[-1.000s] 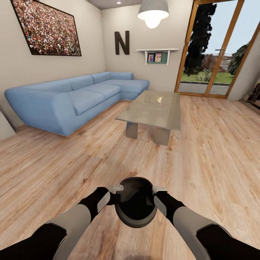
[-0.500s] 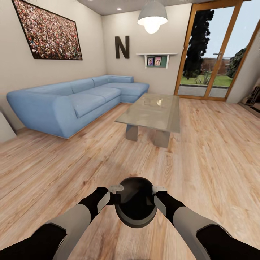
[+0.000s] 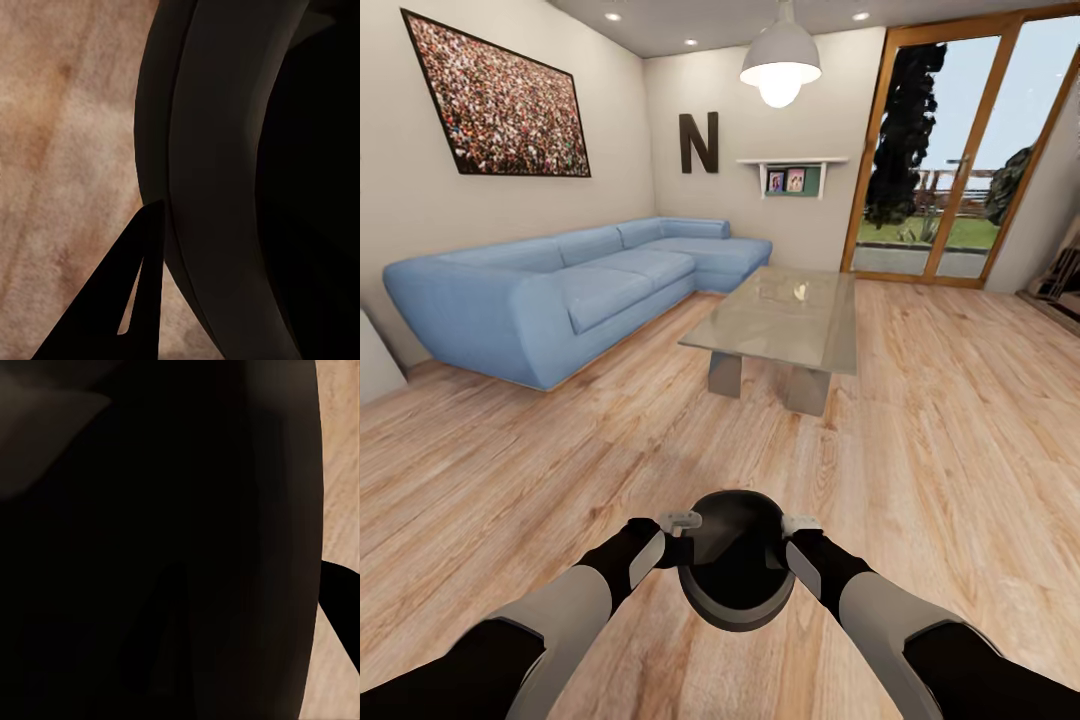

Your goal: Place each of the two pumpkins and all three candles from the living room inside a cabinet in the living room (use any cabinet), then make sure every cabinet is closed, and position the cauldron so it is next to a table in the living room.

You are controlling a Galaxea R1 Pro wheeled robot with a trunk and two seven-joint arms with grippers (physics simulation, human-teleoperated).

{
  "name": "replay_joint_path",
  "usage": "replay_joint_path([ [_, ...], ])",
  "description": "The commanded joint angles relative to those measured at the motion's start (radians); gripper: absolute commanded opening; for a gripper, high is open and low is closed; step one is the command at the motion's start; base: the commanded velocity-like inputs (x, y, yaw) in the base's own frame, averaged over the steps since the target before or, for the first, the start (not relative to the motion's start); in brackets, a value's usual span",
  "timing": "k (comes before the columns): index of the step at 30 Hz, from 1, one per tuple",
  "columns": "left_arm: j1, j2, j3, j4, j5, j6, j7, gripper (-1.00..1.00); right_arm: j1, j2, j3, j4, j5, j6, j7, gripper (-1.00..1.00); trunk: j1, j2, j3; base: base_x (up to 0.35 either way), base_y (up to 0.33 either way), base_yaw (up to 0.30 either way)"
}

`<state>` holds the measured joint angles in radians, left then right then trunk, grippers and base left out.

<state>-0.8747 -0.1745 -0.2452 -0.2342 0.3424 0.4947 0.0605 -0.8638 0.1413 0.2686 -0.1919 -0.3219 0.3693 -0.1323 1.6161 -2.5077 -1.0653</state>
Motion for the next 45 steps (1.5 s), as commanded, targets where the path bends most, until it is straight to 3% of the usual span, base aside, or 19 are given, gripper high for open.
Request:
replay_joint_path([
  [1,-0.001,0.0,-0.013,-0.007,0.014,0.004,0.007,-1.0,0.0,0.0,0.049,0.0,-0.049,0.002,0.008,-1.0,0.0,0.0,0.001,0.0,0.0,0.0],
  [45,-0.001,0.0,-0.013,-0.007,0.013,0.004,0.007,-1.0,0.0,0.0,0.05,0.0,-0.049,0.002,0.008,-1.0,0.0,0.0,0.071,0.0,0.0,0.0],
])
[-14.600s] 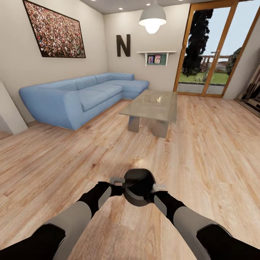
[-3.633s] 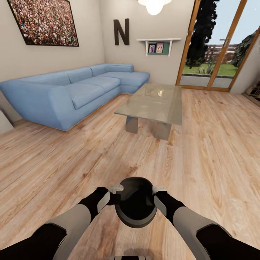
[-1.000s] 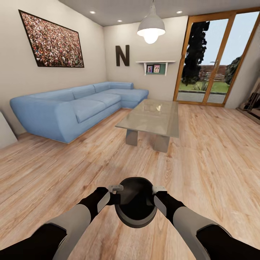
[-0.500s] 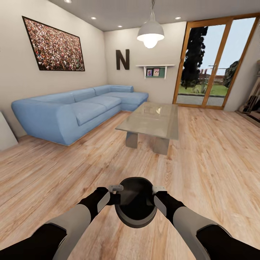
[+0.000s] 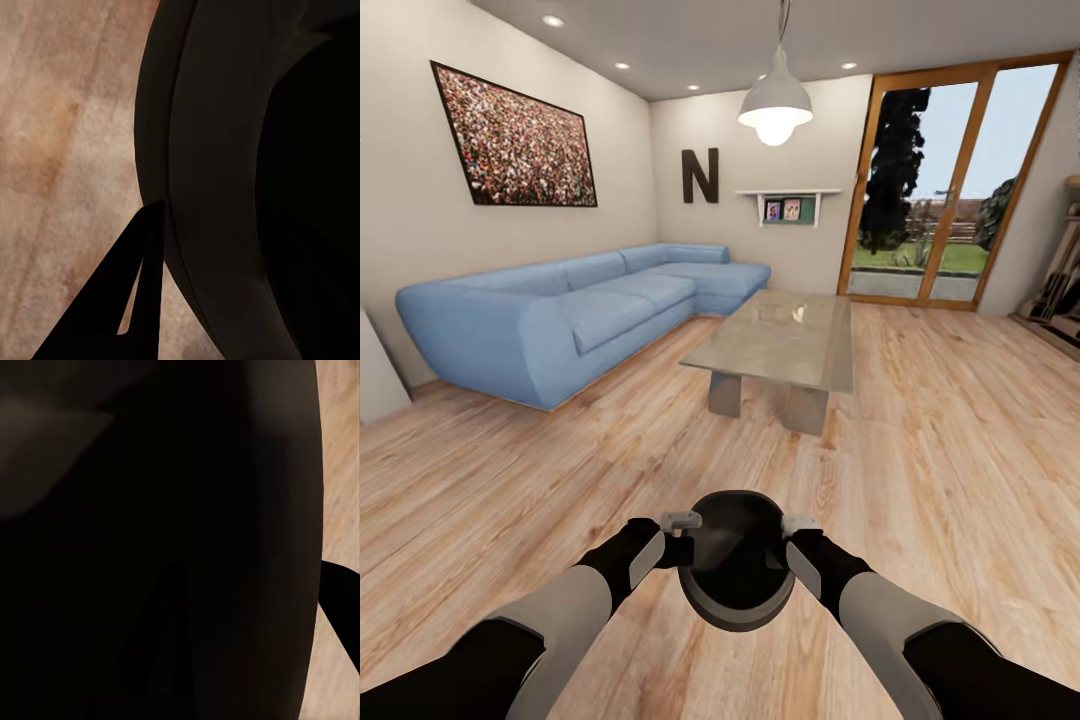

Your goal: Place each of the two pumpkins and all three candles from the living room inside a cabinet in the living room (use any cabinet), then make sure every cabinet is closed, and position the cauldron so it is next to a table in the living room.

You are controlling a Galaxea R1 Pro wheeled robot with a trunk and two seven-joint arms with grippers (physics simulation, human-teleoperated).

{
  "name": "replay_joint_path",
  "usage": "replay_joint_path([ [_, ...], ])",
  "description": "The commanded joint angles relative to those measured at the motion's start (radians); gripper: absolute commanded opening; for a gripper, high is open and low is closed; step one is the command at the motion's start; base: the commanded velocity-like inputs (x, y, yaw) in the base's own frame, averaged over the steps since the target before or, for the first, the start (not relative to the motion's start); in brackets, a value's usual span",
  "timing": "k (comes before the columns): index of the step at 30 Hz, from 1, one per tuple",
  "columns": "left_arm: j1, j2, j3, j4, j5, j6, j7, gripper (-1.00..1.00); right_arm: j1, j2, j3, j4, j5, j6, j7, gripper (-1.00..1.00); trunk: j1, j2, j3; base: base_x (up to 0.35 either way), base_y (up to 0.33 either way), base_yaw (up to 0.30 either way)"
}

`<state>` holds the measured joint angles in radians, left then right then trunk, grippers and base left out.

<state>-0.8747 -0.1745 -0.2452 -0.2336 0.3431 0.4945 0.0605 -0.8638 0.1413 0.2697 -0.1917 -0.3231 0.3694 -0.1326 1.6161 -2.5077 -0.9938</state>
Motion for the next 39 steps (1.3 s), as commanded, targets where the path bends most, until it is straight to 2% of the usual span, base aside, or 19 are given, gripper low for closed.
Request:
replay_joint_path([
  [1,-0.001,0.0,-0.013,-0.007,0.013,0.004,0.007,-1.0,0.0,0.0,0.049,0.0,-0.048,0.002,0.008,-1.0,0.0,-0.001,0.001,0.0,0.0,0.0],
  [39,-0.001,0.0,-0.013,-0.007,0.014,0.004,0.007,-1.0,0.0,0.0,0.048,0.0,-0.048,0.002,0.008,-1.0,0.0,-0.001,0.061,0.0,0.0,0.0],
])
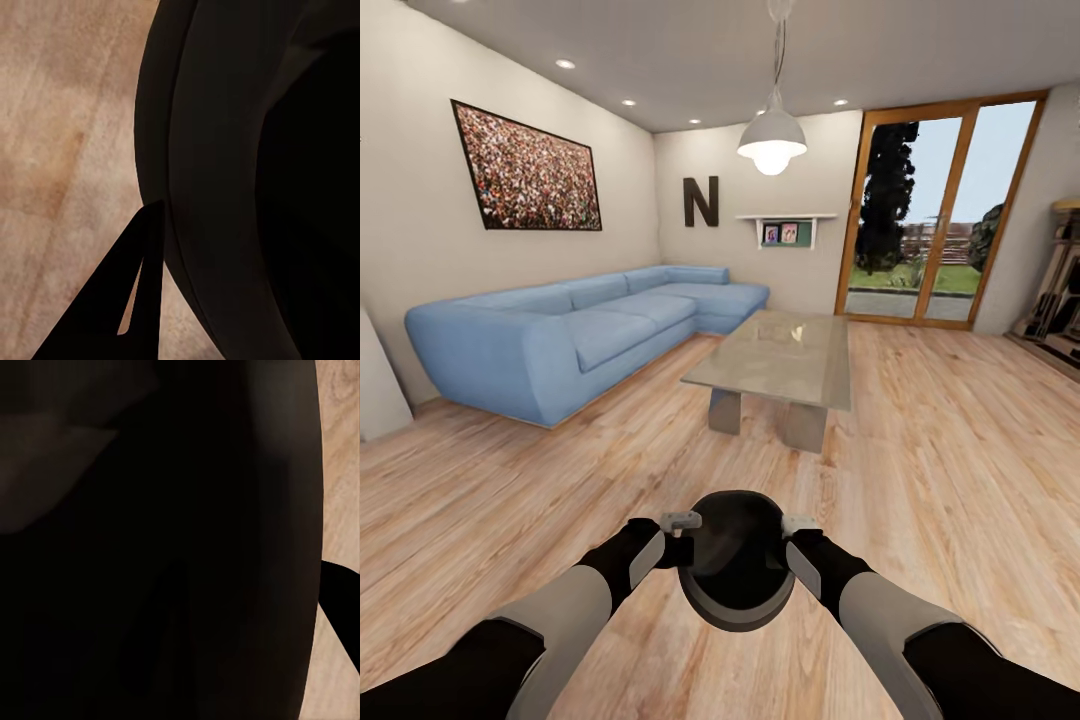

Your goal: Place each of the two pumpkins and all three candles from the living room inside a cabinet in the living room (use any cabinet), then make sure every cabinet is closed, and position the cauldron so it is next to a table in the living room.

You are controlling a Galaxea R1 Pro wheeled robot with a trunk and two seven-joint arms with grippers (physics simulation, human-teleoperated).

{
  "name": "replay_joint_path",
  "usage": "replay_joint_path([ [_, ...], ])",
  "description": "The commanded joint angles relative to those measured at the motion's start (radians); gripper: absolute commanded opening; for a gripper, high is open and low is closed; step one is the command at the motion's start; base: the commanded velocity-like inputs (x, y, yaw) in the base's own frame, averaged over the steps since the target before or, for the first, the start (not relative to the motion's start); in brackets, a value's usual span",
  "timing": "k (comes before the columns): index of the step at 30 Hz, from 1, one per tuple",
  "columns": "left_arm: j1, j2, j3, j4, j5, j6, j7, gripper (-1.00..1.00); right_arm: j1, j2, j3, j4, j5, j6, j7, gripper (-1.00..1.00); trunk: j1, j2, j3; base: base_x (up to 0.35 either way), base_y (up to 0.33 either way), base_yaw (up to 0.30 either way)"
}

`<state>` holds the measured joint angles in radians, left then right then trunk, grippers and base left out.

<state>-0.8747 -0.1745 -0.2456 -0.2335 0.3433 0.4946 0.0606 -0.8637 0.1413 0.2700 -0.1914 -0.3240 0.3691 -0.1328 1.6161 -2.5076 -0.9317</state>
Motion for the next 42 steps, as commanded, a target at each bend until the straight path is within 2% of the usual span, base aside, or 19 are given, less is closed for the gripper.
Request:
replay_joint_path([
  [1,-0.001,0.0,-0.012,-0.007,0.013,0.004,0.007,-1.0,0.0,0.0,0.048,0.0,-0.047,0.002,0.009,-1.0,0.0,-0.001,0.001,0.0,0.0,0.0],
  [19,-0.001,0.0,-0.012,-0.007,0.014,0.006,0.007,-1.0,0.0,0.0,0.049,0.0,-0.047,0.002,0.01,-1.0,0.0,-0.001,0.013,0.05,0.062,-0.005],
  [31,-0.001,0.0,-0.012,-0.007,0.014,0.006,0.007,-1.0,0.0,0.0,0.049,0.0,-0.047,0.002,0.01,-1.0,0.0,-0.001,0.025,0.099,0.146,-0.164],
  [42,-0.001,0.0,-0.012,-0.007,0.014,0.006,0.007,-1.0,0.0,0.0,0.049,0.0,-0.047,0.002,0.009,-1.0,0.0,-0.001,0.036,0.112,0.007,-0.158],
])
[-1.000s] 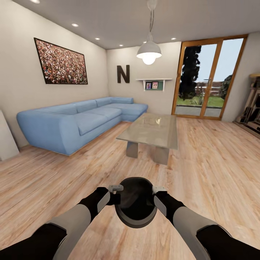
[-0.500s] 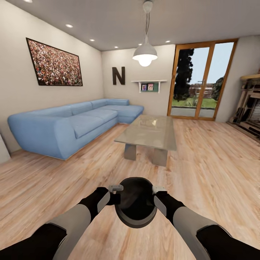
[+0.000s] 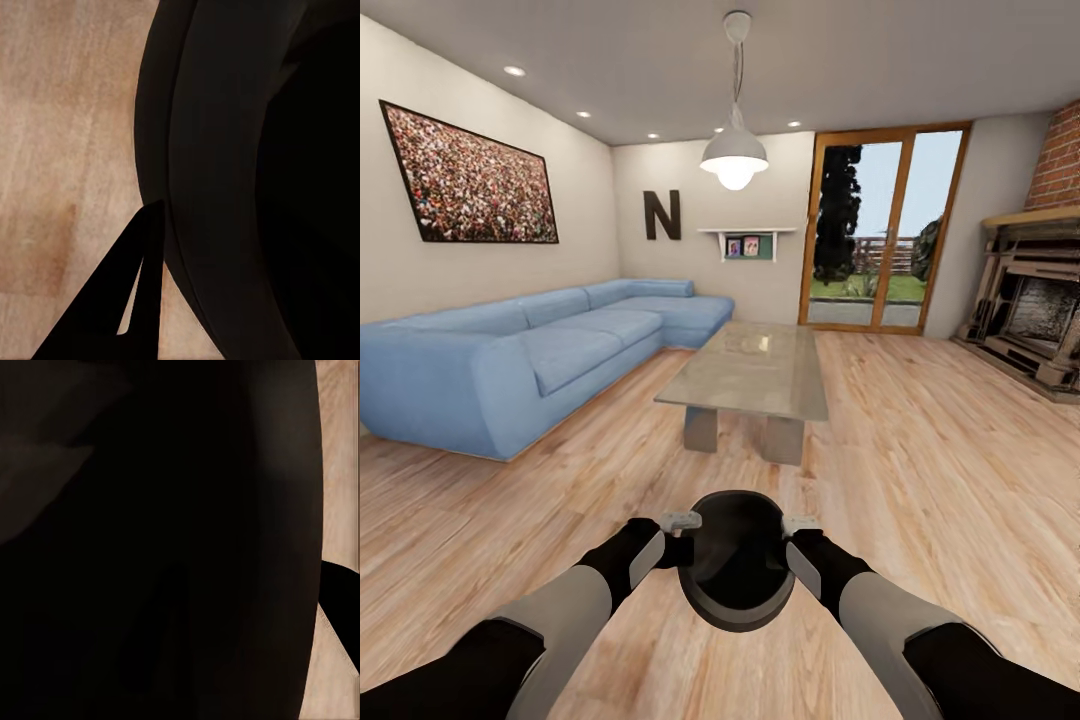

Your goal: Place each of the two pumpkins and all three candles from the living room inside a cabinet in the living room (use any cabinet), then make sure every cabinet is closed, and position the cauldron so it is next to a table in the living room.

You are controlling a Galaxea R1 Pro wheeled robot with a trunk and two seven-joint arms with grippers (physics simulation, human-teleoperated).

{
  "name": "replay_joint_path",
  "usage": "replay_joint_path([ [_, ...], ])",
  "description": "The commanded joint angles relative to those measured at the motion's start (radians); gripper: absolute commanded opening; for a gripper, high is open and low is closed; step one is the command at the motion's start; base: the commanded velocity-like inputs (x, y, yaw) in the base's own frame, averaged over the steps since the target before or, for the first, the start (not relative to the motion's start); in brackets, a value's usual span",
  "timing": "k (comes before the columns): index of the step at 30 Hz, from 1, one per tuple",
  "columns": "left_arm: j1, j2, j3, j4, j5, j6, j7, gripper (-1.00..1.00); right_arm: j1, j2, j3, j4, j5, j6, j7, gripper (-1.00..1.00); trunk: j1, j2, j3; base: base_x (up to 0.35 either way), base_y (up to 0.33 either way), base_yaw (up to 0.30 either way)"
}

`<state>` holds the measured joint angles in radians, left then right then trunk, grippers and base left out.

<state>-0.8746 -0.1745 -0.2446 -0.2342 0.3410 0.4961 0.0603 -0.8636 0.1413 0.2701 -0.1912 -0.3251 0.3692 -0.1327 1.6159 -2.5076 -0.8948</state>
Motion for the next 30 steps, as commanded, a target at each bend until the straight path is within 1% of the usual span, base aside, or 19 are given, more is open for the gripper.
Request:
replay_joint_path([
  [1,-0.001,0.0,-0.013,-0.006,0.016,0.004,0.007,-1.0,0.0,0.0,0.049,-0.001,-0.046,0.002,0.009,-1.0,0.0,-0.001,-0.001,0.113,0.0,-0.045],
  [22,-0.001,0.0,-0.013,-0.007,0.015,0.004,0.007,-1.0,0.0,0.0,0.049,-0.001,-0.046,0.002,0.009,-1.0,0.0,-0.001,0.0,0.125,0.001,-0.004],
  [30,-0.001,0.0,-0.013,-0.006,0.016,0.004,0.007,-1.0,0.0,0.0,0.049,-0.001,-0.046,0.002,0.009,-1.0,0.0,-0.001,0.0,0.179,0.174,0.0],
])
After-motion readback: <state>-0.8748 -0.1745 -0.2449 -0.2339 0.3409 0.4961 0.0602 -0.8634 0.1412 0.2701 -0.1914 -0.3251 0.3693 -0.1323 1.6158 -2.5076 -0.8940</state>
